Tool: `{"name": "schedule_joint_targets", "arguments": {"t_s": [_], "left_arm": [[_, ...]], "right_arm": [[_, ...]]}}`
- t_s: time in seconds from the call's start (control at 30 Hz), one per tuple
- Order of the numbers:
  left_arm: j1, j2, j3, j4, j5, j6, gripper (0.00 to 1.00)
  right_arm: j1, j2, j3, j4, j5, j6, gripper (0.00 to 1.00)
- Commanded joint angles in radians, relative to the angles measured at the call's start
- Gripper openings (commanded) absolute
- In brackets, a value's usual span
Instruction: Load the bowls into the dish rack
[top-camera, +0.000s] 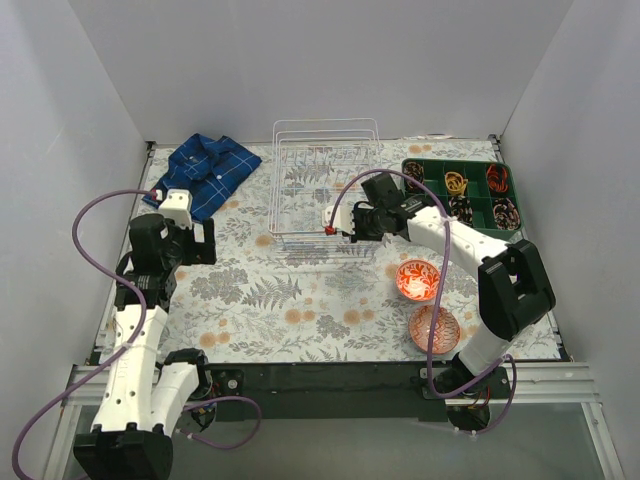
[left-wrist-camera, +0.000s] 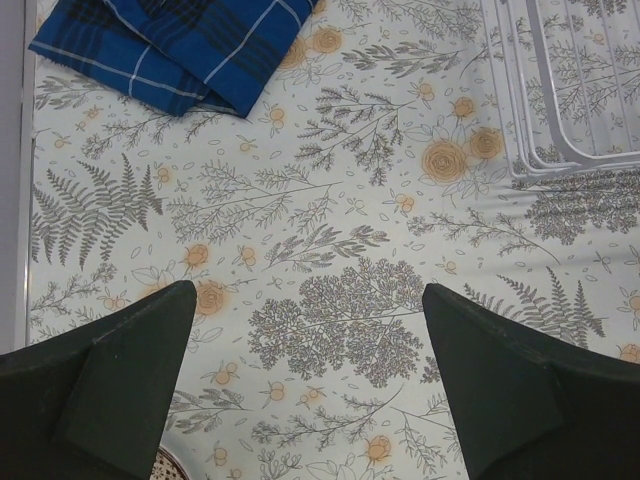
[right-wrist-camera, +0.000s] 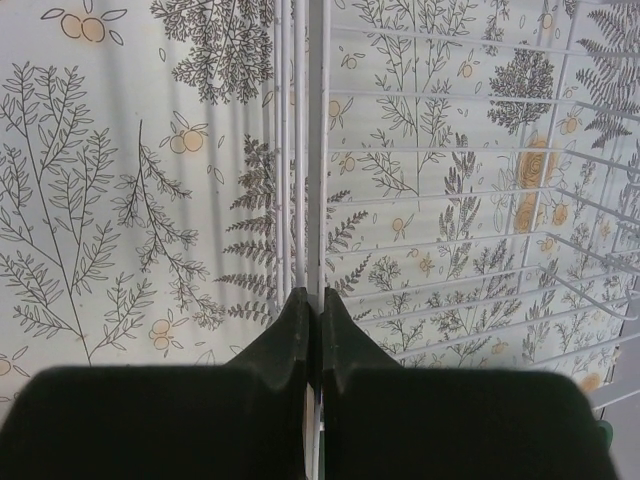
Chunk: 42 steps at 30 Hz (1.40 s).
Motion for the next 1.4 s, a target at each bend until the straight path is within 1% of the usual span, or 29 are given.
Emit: {"name": "schedule_joint_targets", "arguments": {"t_s": [0.0,0.1,0.13,0.17,0.2,0.23,0.33,0.4,0.47,0.53,0.57,0.6,0.7,0.8,0.83,0.87,0.93,1.0,1.07,1.13,1.2,1.23,1.27,1.3,1.33,1.37], "left_arm": [[-0.002,-0.021,-0.017,0.023,-0.002,0.027,0.98],[-0.002,-0.015,-0.005,0.016,0.003,0.027,0.98],[-0.002,-0.008,0.023,-0.004,0.0,0.03,0.98],[-0.002,0.02,0.044,-0.018,-0.011,0.024,0.98],[-0.003,0.037,0.069,-0.038,-0.028,0.018,0.98],[-0.002,0.051,0.121,-0.058,-0.046,0.013,0.98],[-0.002,0.095,0.185,-0.135,-0.118,0.019,0.98],[-0.002,0.088,0.231,-0.182,-0.125,0.047,0.98],[-0.002,0.077,0.267,-0.221,-0.114,0.069,0.98],[-0.003,0.072,0.282,-0.256,-0.097,0.099,0.98],[-0.002,0.068,0.282,-0.259,-0.097,0.107,0.98],[-0.002,0.065,0.272,-0.256,-0.097,0.119,0.98],[-0.002,0.08,0.255,-0.244,-0.131,0.135,0.98],[-0.002,0.13,0.255,-0.222,-0.187,0.128,0.98],[-0.003,0.144,0.259,-0.213,-0.229,0.112,0.98],[-0.002,0.172,0.261,-0.208,-0.246,0.107,0.98],[-0.002,0.189,0.256,-0.186,-0.302,0.086,0.98],[-0.002,0.193,0.242,-0.166,-0.329,0.099,0.98],[-0.002,0.18,0.209,-0.118,-0.353,0.136,0.98],[-0.003,0.149,0.166,-0.06,-0.362,0.156,0.98],[-0.002,0.14,0.153,-0.04,-0.361,0.162,0.98],[-0.003,0.144,0.158,-0.056,-0.356,0.149,0.98],[-0.002,0.153,0.19,-0.079,-0.349,0.133,0.98],[-0.002,0.163,0.211,-0.105,-0.329,0.092,0.98],[-0.002,0.17,0.227,-0.142,-0.32,0.081,0.98],[-0.002,0.167,0.241,-0.152,-0.31,0.076,0.98]], "right_arm": [[-0.03,0.055,0.0,-0.085,0.065,-0.071,0.01],[-0.034,0.055,0.025,-0.086,0.063,-0.049,0.02],[-0.034,0.051,0.034,-0.085,0.063,-0.036,0.13],[-0.033,0.048,0.038,-0.091,0.07,-0.026,0.32],[-0.03,0.031,0.051,-0.092,0.08,-0.015,0.61],[-0.028,0.019,0.055,-0.098,0.088,-0.003,0.67],[-0.028,-0.053,0.055,-0.114,0.083,0.025,0.75],[-0.027,-0.119,0.061,-0.121,0.059,0.078,0.82],[-0.019,-0.155,0.092,-0.135,0.039,0.128,0.85],[-0.019,-0.195,0.127,-0.172,0.031,0.224,0.87],[-0.019,-0.204,0.15,-0.183,0.046,0.263,0.87],[-0.02,-0.225,0.158,-0.195,0.06,0.336,0.87],[-0.019,-0.261,0.158,-0.267,0.143,0.424,0.86],[-0.019,-0.279,0.146,-0.328,0.269,0.646,0.83],[-0.02,-0.282,0.143,-0.345,0.284,0.783,0.81],[-0.02,-0.3,0.132,-0.365,0.29,0.839,0.79],[-0.022,-0.337,0.048,-0.355,0.24,0.945,0.75],[-0.02,-0.388,-0.033,-0.344,0.231,1.014,0.72],[-0.02,-0.415,-0.075,-0.361,0.228,1.088,0.7],[-0.02,-0.441,-0.131,-0.352,0.212,1.087,0.69],[-0.02,-0.454,-0.159,-0.348,0.215,1.076,0.68],[-0.02,-0.457,-0.179,-0.353,0.265,1.049,0.69],[-0.02,-0.466,-0.187,-0.364,0.269,1.038,0.68],[-0.02,-0.469,-0.189,-0.379,0.269,1.021,0.68],[-0.02,-0.474,-0.19,-0.417,0.231,1.001,0.68],[-0.02,-0.495,-0.178,-0.428,0.228,0.995,0.68]]}}
